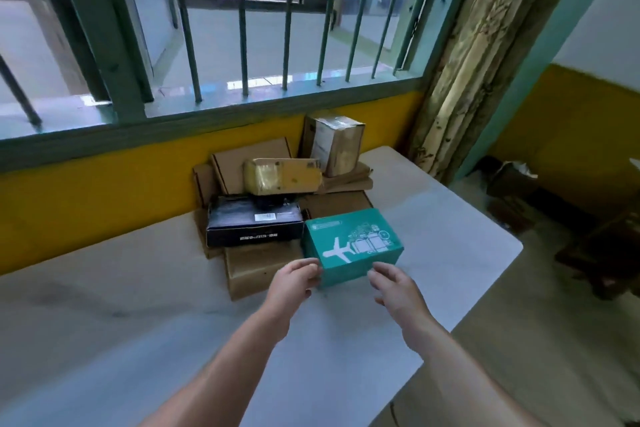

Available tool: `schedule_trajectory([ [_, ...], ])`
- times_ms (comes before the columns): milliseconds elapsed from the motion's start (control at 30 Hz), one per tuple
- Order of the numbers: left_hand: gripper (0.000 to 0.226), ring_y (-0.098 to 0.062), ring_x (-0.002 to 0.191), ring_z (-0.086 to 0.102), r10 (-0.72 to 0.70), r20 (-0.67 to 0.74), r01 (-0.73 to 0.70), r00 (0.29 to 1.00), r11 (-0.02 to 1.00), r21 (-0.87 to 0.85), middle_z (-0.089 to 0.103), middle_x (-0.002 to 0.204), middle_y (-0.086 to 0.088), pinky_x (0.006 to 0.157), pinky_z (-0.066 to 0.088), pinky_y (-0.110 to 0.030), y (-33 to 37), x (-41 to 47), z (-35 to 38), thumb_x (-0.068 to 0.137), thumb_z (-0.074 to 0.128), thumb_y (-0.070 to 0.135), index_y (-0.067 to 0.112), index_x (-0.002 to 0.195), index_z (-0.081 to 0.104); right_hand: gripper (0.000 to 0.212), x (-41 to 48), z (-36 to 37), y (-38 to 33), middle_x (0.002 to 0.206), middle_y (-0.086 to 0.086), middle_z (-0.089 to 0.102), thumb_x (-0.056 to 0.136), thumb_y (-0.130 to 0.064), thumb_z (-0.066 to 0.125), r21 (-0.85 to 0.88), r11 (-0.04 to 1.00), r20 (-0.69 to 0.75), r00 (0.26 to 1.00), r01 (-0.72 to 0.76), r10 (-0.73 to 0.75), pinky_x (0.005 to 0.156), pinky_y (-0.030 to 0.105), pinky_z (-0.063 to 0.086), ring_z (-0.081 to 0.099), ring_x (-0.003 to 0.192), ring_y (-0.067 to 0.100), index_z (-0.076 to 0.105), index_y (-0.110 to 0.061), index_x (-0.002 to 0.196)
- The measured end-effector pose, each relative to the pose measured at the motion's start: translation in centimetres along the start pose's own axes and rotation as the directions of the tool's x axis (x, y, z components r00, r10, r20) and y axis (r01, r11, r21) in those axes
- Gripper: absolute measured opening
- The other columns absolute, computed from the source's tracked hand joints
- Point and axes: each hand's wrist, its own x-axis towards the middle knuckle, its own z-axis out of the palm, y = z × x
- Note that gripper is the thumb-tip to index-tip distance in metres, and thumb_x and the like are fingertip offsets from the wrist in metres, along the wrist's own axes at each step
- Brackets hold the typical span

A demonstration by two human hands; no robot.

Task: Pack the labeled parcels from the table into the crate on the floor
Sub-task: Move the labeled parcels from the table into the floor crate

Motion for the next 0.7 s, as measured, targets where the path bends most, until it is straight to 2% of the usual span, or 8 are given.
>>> schedule_trajectory([
  [133,0.022,-0.014,0.096,0.065,-0.017,-0.105,0.016,0.994,1.0,-0.001,0.071,0.11,-0.004,0.07,0.044,-0.024,0.3,3.6,1.2,0.095,0.059,0.012,0.013,0.117,0.064,0.029,6.7,-1.4,-0.1,0.119,-0.005,0.061,0.094,-0.027,0.058,-0.041,0.999,0.048,0.999,0.025,-0.023,0.098,0.039,0.05,0.057,0.11,0.016,0.061,-0.026,0.123],
  [233,0.027,-0.012,0.098,0.062,-0.015,-0.209,0.022,0.978,0.999,0.028,0.068,0.111,-0.003,0.066,0.044,-0.022,0.5,6.3,2.5,0.098,0.055,0.014,0.011,0.124,0.06,0.035,12.2,-2.9,-0.2,0.122,0.0,0.064,0.095,-0.024,0.057,-0.069,0.996,0.029,0.998,0.052,-0.05,0.081,0.03,0.052,0.061,0.105,0.016,0.059,-0.021,0.129],
  [367,0.035,-0.012,0.101,0.06,-0.043,-0.355,0.076,0.934,0.994,0.078,0.062,0.118,0.001,0.061,0.047,-0.017,0.1,9.0,5.0,0.099,0.054,0.017,0.015,0.135,0.052,0.041,18.5,-4.6,-0.1,0.127,0.004,0.063,0.094,-0.026,0.053,-0.127,0.99,0.018,0.998,0.062,-0.06,0.083,0.037,0.052,0.063,0.104,0.02,0.054,-0.021,0.135],
  [433,0.037,-0.006,0.095,0.062,-0.034,-0.409,0.082,0.912,0.991,0.102,0.061,0.114,0.004,0.057,0.051,-0.016,-0.3,9.9,6.3,0.099,0.055,0.02,0.018,0.136,0.05,0.044,20.9,-5.2,0.2,0.129,0.004,0.06,0.094,-0.028,0.053,-0.157,0.986,0.061,0.997,0.058,-0.049,0.078,0.032,0.049,0.062,0.101,0.019,0.051,-0.022,0.138],
  [500,0.034,-0.004,0.091,0.064,-0.028,-0.47,0.094,0.882,0.988,0.118,0.064,0.113,0.006,0.062,0.056,-0.021,-0.5,10.7,7.5,0.099,0.055,0.019,0.02,0.133,0.052,0.041,22.5,-5.5,0.7,0.123,0.001,0.062,0.095,-0.028,0.053,-0.161,0.987,0.129,0.992,0.025,-0.005,0.067,0.027,0.044,0.06,0.086,0.01,0.053,-0.021,0.136],
  [567,0.036,-0.004,0.089,0.064,-0.024,-0.528,0.121,0.849,0.981,0.15,0.064,0.122,0.001,0.067,0.055,-0.023,-0.7,11.3,8.5,0.098,0.054,0.019,0.02,0.134,0.05,0.032,23.6,-5.6,1.6,0.107,-0.005,0.066,0.097,-0.028,0.053,-0.146,0.989,0.217,0.976,-0.001,0.033,0.058,0.021,0.041,0.056,0.076,0.0,0.058,-0.021,0.128],
  [633,0.046,-0.004,0.086,0.063,-0.06,-0.553,0.17,0.831,0.974,0.151,0.061,0.13,-0.001,0.058,0.051,-0.019,-0.7,11.3,9.3,0.098,0.054,0.023,0.02,0.143,0.043,0.025,24.2,-5.8,2.2,0.093,-0.01,0.065,0.099,-0.03,0.052,-0.127,0.992,0.285,0.957,-0.019,0.055,0.055,0.021,0.042,0.059,0.075,-0.001,0.058,-0.023,0.122],
  [700,0.053,-0.001,0.08,0.064,-0.101,-0.548,0.173,0.83,0.982,0.08,0.06,0.128,-0.001,0.048,0.048,-0.014,-0.9,11.3,9.9,0.099,0.054,0.027,0.021,0.148,0.037,0.02,24.4,-5.9,2.4,0.089,-0.01,0.065,0.099,-0.034,0.051,-0.072,0.997,0.308,0.949,-0.042,0.062,0.06,0.025,0.046,0.062,0.078,0.005,0.057,-0.023,0.114],
])
